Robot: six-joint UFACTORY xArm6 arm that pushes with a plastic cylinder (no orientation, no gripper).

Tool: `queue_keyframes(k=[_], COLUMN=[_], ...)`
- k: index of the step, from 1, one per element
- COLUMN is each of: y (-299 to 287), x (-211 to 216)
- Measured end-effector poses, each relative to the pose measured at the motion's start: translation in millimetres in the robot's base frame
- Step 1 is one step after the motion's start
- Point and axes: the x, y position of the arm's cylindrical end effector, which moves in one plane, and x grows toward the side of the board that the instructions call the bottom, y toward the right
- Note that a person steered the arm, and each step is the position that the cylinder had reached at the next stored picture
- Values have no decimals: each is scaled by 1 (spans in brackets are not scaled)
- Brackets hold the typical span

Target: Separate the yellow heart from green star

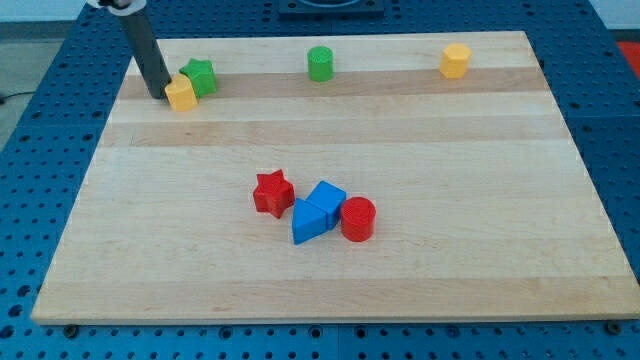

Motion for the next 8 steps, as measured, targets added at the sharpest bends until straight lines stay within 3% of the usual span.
queue_keyframes(k=[2, 4, 7, 8], y=[49, 7, 124, 206], x=[24, 15, 12, 16])
